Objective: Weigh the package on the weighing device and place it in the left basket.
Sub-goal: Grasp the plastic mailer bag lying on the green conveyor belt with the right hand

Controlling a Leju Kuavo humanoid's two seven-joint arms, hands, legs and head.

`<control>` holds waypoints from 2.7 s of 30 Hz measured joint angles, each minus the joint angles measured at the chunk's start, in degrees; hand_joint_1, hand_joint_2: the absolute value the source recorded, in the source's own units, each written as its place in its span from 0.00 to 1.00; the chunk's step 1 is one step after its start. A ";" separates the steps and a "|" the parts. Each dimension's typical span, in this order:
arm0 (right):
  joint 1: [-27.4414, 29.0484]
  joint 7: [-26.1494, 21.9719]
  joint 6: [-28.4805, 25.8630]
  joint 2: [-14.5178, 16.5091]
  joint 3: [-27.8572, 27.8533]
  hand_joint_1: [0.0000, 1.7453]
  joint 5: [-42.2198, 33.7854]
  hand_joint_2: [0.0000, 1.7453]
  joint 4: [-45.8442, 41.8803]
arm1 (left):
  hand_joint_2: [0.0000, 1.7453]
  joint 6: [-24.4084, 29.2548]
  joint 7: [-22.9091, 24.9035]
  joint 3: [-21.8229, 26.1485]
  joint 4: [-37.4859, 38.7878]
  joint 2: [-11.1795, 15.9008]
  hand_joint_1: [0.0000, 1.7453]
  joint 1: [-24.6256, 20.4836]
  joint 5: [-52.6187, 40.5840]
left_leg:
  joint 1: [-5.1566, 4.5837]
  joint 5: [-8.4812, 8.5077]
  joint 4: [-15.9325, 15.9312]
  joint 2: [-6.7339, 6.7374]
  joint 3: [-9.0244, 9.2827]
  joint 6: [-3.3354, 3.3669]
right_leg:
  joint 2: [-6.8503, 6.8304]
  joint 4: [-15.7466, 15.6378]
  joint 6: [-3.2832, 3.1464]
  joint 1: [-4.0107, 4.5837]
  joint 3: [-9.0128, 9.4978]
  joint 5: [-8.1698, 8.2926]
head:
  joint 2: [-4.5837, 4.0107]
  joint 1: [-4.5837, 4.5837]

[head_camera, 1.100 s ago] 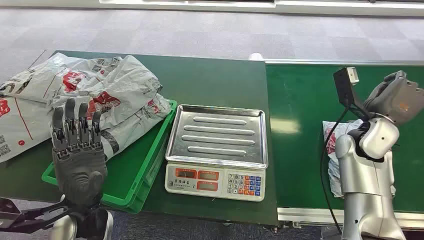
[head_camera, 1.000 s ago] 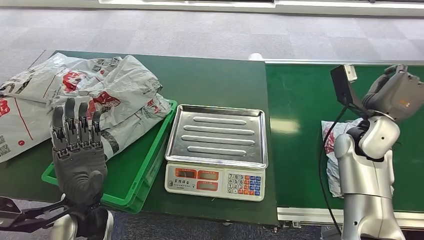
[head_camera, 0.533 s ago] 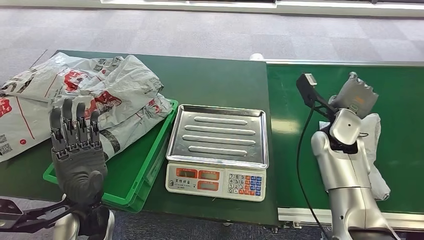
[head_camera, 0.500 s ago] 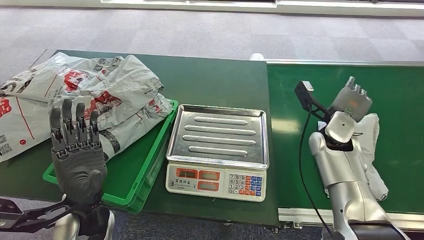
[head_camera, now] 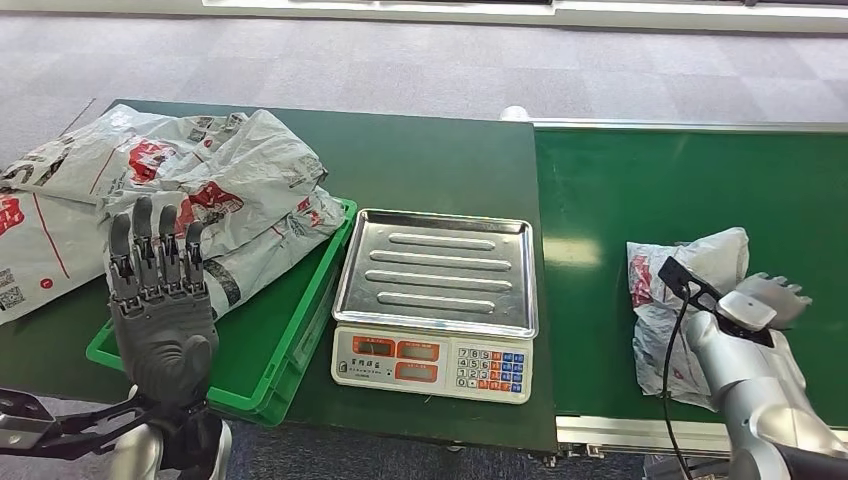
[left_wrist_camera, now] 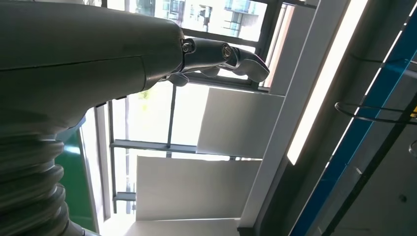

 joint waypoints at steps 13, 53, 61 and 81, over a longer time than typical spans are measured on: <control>0.58 -15.71 6.14 0.67 -2.08 0.00 -1.65 1.00 4.65 | 1.00 -0.49 -1.12 -0.05 1.03 -0.10 0.00 -0.30 -2.38 | 0.03 -0.03 -0.01 0.16 0.02 -0.02 | 0.15 0.00 0.00 0.02 0.02 0.00 | 0.00 0.00; 9.66 -40.09 3.91 9.39 26.95 1.00 -23.89 1.00 -22.98 | 1.00 0.73 -2.09 1.22 -2.83 0.38 0.00 1.82 -2.71 | 0.22 -0.12 -0.07 1.01 0.27 -0.34 | 0.96 0.01 -0.33 0.38 -0.03 0.12 | 0.00 0.00; 12.14 -35.31 -2.71 9.39 30.69 1.00 -23.66 1.00 -32.02 | 1.00 2.00 -2.50 1.28 -3.55 0.51 0.00 2.94 -3.12 | 0.22 -0.13 -0.08 1.36 0.14 -0.39 | 1.24 0.05 -0.52 0.39 -0.28 0.25 | 0.00 0.00; 7.16 -26.36 -31.28 19.18 25.85 1.00 -0.48 1.00 -60.60 | 1.00 1.46 -2.43 -0.76 -0.69 0.16 0.00 -0.07 -1.88 | 0.25 0.08 -0.11 0.89 -0.07 -0.51 | 0.80 0.07 -0.54 0.40 -0.34 0.21 | 0.00 0.00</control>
